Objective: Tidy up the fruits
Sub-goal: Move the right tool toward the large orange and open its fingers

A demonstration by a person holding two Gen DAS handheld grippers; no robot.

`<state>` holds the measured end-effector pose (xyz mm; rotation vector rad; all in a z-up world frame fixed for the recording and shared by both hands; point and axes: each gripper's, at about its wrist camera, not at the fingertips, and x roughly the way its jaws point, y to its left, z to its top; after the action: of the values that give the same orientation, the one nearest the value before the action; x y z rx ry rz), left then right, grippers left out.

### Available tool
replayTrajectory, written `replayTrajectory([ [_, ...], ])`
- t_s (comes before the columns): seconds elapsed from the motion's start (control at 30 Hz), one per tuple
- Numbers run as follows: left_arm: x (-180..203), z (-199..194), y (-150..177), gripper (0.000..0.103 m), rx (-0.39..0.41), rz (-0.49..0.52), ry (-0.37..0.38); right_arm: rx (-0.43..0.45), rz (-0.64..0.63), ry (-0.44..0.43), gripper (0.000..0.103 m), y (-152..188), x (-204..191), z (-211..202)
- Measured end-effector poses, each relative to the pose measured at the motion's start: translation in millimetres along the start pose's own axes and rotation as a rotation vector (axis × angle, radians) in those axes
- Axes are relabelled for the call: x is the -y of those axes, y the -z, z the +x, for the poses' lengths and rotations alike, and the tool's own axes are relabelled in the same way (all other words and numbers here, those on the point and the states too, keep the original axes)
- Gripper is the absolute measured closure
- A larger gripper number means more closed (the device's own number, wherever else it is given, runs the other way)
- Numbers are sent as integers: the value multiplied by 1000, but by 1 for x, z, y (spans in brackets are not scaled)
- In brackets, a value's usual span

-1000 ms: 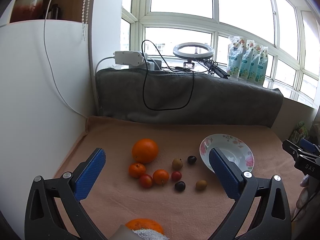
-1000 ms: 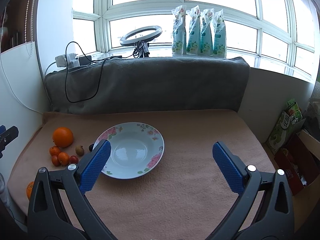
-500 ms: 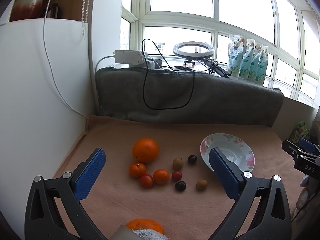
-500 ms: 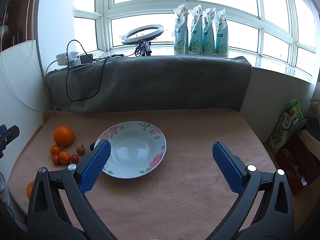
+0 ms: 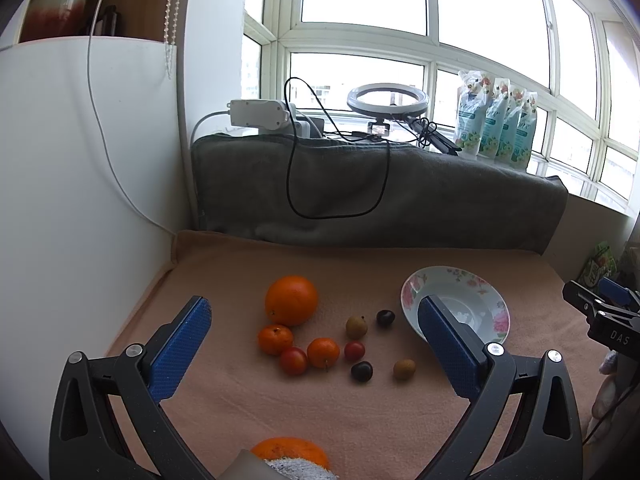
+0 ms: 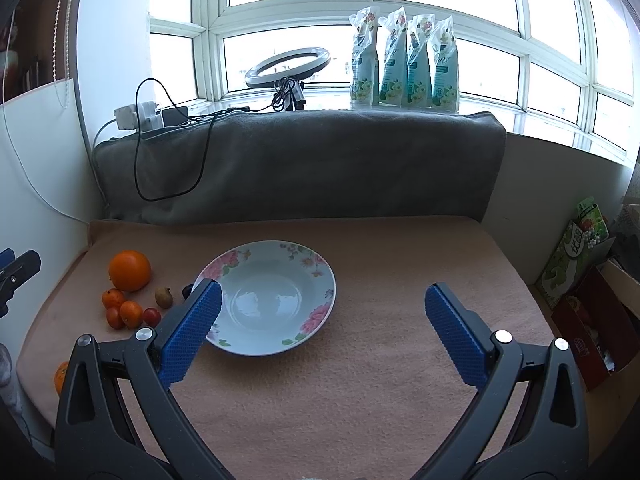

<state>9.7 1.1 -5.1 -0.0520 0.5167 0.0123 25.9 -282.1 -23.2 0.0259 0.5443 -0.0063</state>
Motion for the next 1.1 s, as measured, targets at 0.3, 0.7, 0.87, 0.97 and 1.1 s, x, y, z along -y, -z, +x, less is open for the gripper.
replayTrajectory([
  [0.3,-4,6,0,1,-11,-6,2,-19,-9,-5,0,-3,-3,5],
  [0.7,-25,22,4,1,-50,-50,-13,-54,-58,-65,0,-10,-22,26],
  [0.87,-39,32,8,1,-85,-73,-10,-96,-63,-157,0,-19,-32,42],
  [0.97,-50,41,11,1,-120,-104,26,-120,-77,-216,0,-25,-43,54],
  [1.1,-64,53,16,1,-165,-145,56,-181,-99,-284,0,-30,-61,74],
])
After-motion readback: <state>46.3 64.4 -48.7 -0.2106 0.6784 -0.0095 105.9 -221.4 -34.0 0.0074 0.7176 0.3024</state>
